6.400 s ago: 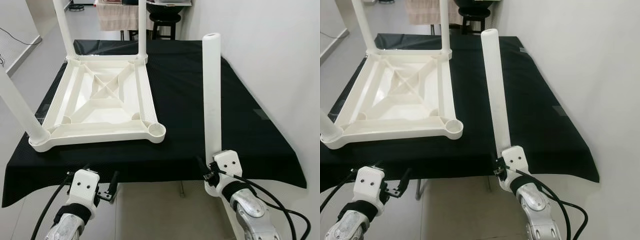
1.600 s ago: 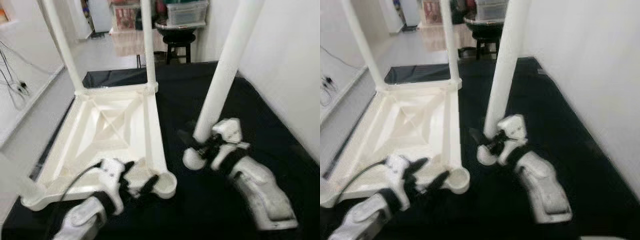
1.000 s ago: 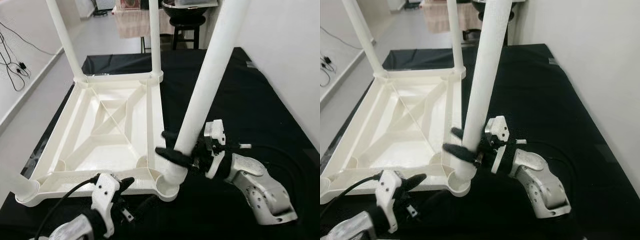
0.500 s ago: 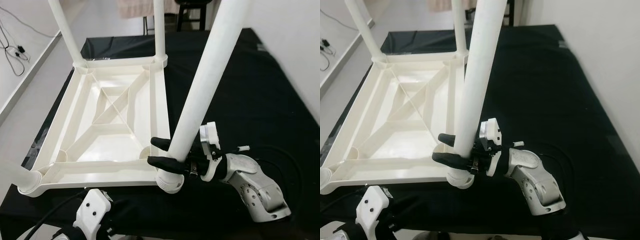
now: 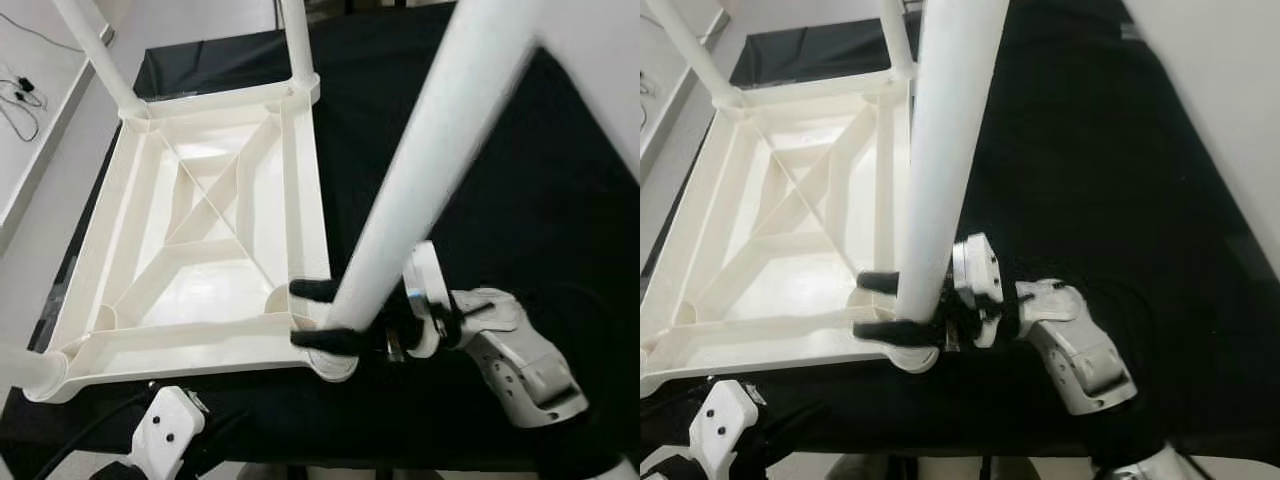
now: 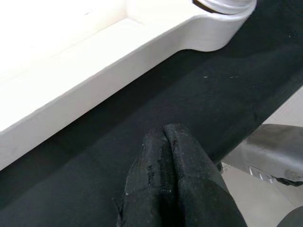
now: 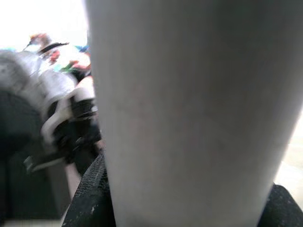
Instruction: Building children table
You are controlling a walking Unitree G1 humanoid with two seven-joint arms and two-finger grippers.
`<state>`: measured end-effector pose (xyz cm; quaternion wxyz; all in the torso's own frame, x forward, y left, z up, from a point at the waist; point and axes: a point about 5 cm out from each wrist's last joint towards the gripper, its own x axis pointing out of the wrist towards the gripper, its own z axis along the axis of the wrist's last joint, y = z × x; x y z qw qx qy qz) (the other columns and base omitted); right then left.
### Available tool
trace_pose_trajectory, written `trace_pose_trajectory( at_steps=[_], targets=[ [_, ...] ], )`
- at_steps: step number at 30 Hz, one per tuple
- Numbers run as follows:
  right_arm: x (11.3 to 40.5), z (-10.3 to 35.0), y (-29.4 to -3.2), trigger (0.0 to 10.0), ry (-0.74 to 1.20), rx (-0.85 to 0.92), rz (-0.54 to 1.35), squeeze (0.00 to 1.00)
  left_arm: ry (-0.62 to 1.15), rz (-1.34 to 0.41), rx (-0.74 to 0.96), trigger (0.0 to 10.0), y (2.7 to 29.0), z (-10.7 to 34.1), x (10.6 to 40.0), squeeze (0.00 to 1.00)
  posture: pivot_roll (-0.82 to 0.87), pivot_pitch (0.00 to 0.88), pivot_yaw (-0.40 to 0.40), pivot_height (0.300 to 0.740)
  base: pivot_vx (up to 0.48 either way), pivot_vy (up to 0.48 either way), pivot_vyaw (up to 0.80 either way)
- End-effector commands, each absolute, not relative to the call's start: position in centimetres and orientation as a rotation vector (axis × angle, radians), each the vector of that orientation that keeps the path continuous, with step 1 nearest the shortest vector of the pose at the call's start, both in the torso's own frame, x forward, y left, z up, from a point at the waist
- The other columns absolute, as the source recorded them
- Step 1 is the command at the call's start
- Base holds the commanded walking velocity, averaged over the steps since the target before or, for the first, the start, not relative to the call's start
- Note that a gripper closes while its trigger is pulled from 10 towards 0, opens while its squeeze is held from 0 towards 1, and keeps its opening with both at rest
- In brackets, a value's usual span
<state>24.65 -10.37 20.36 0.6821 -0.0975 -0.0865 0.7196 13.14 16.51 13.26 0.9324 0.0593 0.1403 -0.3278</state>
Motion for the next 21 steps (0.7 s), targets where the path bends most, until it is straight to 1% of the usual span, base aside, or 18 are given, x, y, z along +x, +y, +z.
trace_pose_trajectory(
  at_steps=[1,2,3,6,7,8,13,17,18,20,21],
  targets=[
    [24.3,17.6,-11.0,10.0,-0.004,-0.287,1.639,0.00,0.317,-0.673,0.123,10.0,16.9,12.8,13.0,0.00,0.15,0.321,0.101,0.740,0.000,0.000,0.00],
    [24.0,17.5,-11.0,10.0,0.021,-0.387,1.693,0.00,0.310,-0.676,0.114,10.0,16.9,12.7,13.3,0.00,0.14,0.319,0.101,0.740,0.000,0.000,0.00],
    [24.0,17.5,-11.0,10.0,0.021,-0.387,1.693,0.00,0.310,-0.676,0.114,10.0,16.9,12.7,13.3,0.00,0.14,0.319,0.101,0.740,0.000,0.000,0.00],
    [24.3,17.8,-11.3,10.0,0.049,-0.539,1.733,0.00,0.302,-0.680,0.099,10.0,16.9,12.7,13.5,0.00,0.13,0.315,0.094,0.740,0.000,0.000,0.00],
    [24.3,17.8,-11.3,10.0,0.049,-0.539,1.733,0.00,0.302,-0.680,0.099,10.0,16.9,12.7,13.5,0.00,0.13,0.315,0.094,0.740,0.000,0.000,0.00],
    [24.8,18.6,-11.3,10.0,0.060,-0.582,1.763,0.00,0.299,-0.685,0.089,10.0,16.7,12.6,13.5,0.00,0.12,0.315,0.088,0.740,0.000,0.000,0.00],
    [25.3,19.8,-11.4,10.0,0.072,-0.585,1.828,0.00,0.293,-0.686,0.078,10.0,16.3,12.5,13.5,0.00,0.11,0.310,0.063,0.740,0.000,0.000,0.00],
    [25.8,20.7,-11.2,10.0,0.080,-0.517,1.881,0.00,0.287,-0.683,0.070,10.0,16.1,12.5,13.6,0.00,0.11,0.307,0.048,0.740,0.000,0.000,0.00],
    [26.2,21.0,-11.0,10.0,0.077,-0.481,1.875,0.00,0.282,-0.683,0.067,10.0,15.9,12.5,13.6,0.00,0.11,0.305,0.034,0.740,0.000,0.000,0.00],
    [26.6,21.1,-10.9,10.0,0.074,-0.459,1.867,0.00,0.279,-0.683,0.065,10.0,15.8,12.6,13.6,0.00,0.11,0.305,0.034,0.740,0.000,0.000,0.00],
    [27.1,21.3,-10.6,10.0,0.067,-0.409,1.839,0.00,0.276,-0.682,0.062,10.0,15.7,12.6,13.6,0.00,0.11,0.305,0.026,0.740,0.000,0.000,0.00]
  ],
)
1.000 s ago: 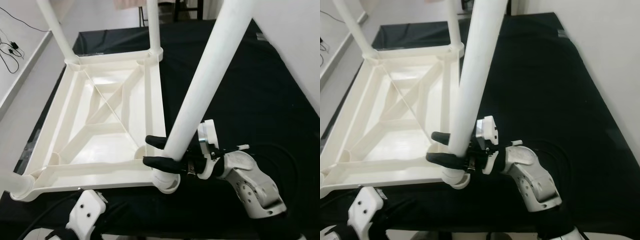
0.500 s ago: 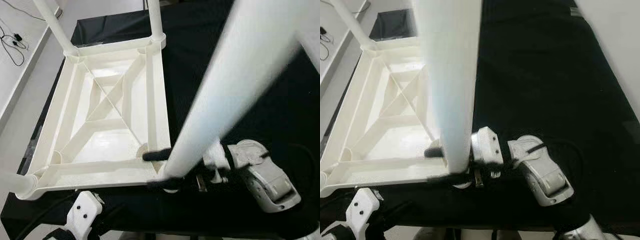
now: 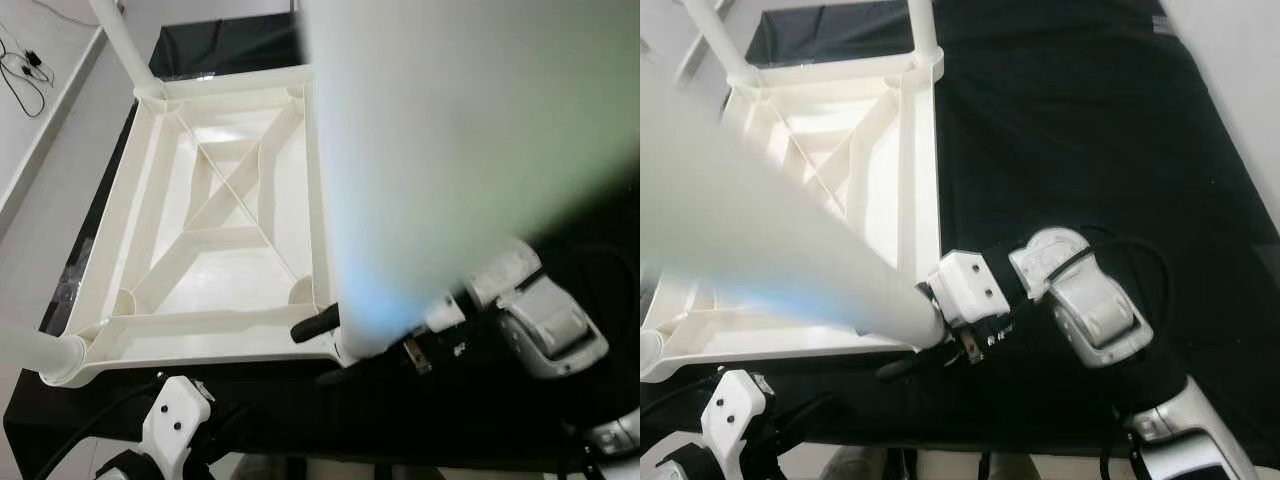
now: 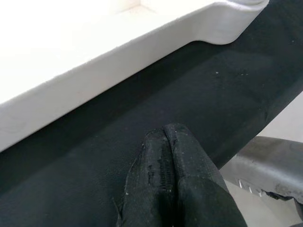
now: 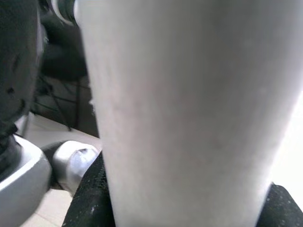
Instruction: Building children table
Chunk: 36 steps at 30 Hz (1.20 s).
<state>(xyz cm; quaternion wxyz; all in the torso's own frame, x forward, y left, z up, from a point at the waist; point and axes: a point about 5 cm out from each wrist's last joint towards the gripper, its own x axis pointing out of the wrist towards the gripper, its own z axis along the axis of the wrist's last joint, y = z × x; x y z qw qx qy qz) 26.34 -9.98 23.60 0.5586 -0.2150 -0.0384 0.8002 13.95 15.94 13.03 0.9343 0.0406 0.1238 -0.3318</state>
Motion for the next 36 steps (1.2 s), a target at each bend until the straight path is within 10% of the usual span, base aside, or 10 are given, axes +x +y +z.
trace_pose_trajectory(
  at_steps=[1,36],
  targets=[
    [27.1,21.3,-10.6,10.0,0.067,-0.409,1.839,0.00,0.276,-0.682,0.062,10.0,15.7,12.6,13.6,0.00,0.11,0.305,0.026,0.740,0.000,0.000,0.00],
    [27.8,19.2,-10.7,10.0,0.002,-0.031,1.138,0.00,0.267,-0.686,0.057,10.0,15.5,12.8,13.9,0.00,0.09,0.310,0.028,0.740,0.000,0.000,0.00]
  ],
)
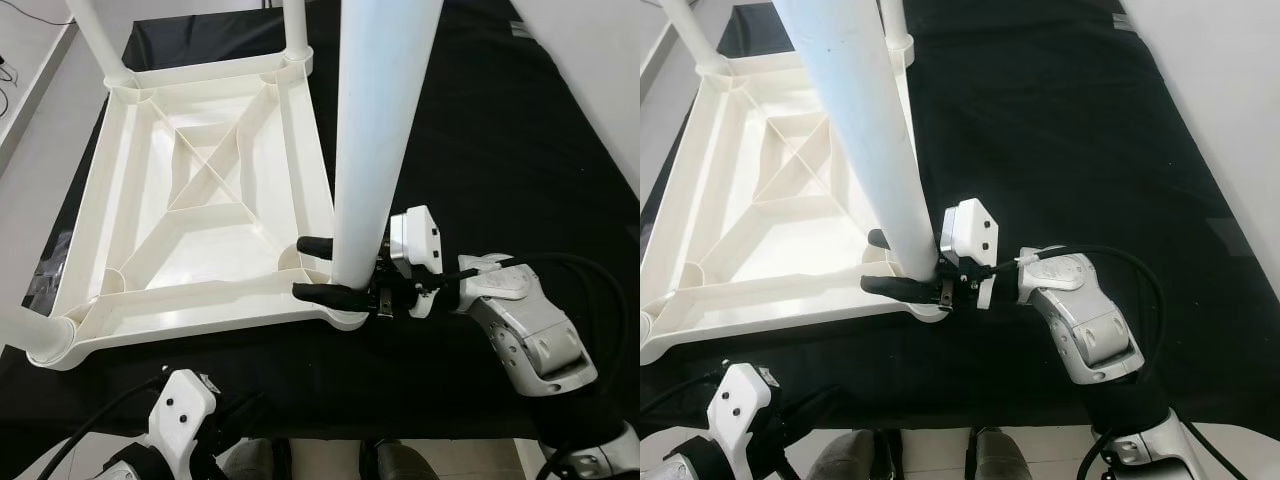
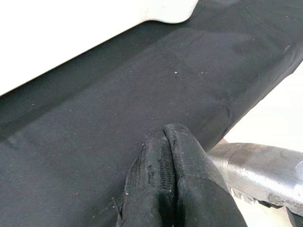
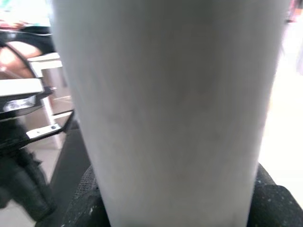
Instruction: Building children table
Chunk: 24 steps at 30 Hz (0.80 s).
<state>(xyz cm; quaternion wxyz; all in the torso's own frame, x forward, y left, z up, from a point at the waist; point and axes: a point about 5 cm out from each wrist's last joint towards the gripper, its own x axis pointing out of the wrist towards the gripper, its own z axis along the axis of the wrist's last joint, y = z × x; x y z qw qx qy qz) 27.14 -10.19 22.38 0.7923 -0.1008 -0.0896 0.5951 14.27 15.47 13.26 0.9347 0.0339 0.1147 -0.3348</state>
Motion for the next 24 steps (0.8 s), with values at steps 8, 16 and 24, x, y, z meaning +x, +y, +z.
trace_pose_trajectory(
  at_steps=[8,16,24],
  targets=[
    [25.2,18.9,-9.5,10.0,-0.106,-0.171,1.253,0.00,0.268,-0.687,0.053,10.0,15.5,12.7,14.1,0.00,0.08,0.308,0.032,0.740,0.000,0.000,0.00],
    [25.0,19.7,-9.3,10.0,-0.198,-0.392,1.315,0.00,0.269,-0.687,0.054,10.0,15.6,12.6,14.1,0.00,0.09,0.306,0.027,0.740,0.000,0.000,0.00],
    [25.3,21.1,-9.0,10.0,-0.280,-0.651,1.377,0.00,0.268,-0.683,0.058,10.0,15.6,12.5,14.2,0.00,0.09,0.300,0.027,0.740,0.000,0.000,0.00]
  ],
)
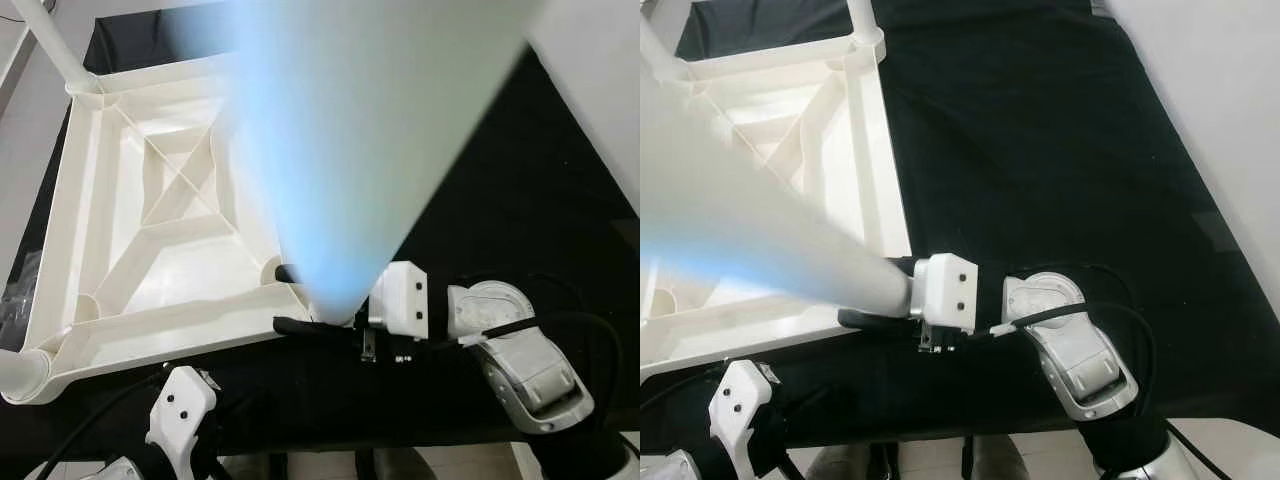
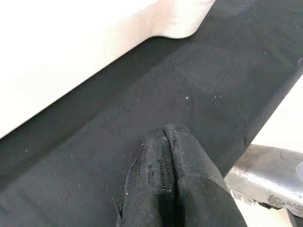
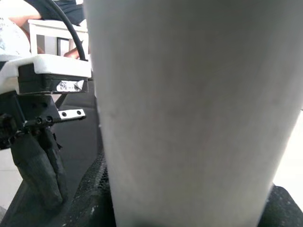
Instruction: Building children table
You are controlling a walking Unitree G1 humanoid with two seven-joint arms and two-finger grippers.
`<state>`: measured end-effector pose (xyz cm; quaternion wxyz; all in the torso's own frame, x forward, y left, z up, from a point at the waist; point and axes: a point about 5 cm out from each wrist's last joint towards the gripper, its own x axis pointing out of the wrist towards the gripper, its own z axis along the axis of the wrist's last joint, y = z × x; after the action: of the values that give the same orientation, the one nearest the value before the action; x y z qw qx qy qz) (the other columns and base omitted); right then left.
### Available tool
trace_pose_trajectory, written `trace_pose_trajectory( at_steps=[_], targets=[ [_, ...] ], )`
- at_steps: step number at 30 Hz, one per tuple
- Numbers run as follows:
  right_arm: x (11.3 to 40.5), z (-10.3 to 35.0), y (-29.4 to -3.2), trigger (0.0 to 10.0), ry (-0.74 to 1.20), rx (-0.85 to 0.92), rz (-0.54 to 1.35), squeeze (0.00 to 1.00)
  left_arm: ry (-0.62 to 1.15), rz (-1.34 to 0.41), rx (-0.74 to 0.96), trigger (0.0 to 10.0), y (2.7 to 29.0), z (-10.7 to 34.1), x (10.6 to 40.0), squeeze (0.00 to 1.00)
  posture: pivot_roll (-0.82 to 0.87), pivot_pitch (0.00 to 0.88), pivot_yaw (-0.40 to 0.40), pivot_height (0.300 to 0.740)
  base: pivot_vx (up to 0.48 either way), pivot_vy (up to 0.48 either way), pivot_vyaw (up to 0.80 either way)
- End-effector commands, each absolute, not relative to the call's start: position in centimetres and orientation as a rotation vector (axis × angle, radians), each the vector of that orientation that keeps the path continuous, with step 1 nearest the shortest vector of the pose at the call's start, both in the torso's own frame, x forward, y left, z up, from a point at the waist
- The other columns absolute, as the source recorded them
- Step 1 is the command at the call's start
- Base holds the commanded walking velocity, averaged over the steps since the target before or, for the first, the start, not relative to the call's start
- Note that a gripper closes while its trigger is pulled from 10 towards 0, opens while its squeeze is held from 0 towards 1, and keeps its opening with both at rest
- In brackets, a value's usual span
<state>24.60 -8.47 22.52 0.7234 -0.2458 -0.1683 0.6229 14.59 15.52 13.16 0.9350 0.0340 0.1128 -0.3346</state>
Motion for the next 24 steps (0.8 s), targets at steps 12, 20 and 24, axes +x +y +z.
trace_pose_trajectory(
  at_steps=[12,20,24],
  targets=[
    [26.8,25.8,-9.4,10.0,-0.398,-0.402,1.384,0.00,0.264,-0.680,0.057,10.0,15.6,12.3,14.3,0.00,0.09,0.299,0.019,0.740,0.000,0.000,0.00],
    [26.6,25.6,-9.4,10.0,-0.341,-0.279,1.531,0.00,0.263,-0.681,0.054,10.0,15.5,12.4,14.1,0.00,0.10,0.306,0.017,0.740,0.000,0.000,0.00],
    [27.5,24.1,-9.8,10.0,-0.270,-0.242,1.533,0.00,0.262,-0.680,0.053,10.0,15.5,12.4,14.0,0.00,0.10,0.310,0.018,0.740,0.000,0.000,0.00]
  ],
)
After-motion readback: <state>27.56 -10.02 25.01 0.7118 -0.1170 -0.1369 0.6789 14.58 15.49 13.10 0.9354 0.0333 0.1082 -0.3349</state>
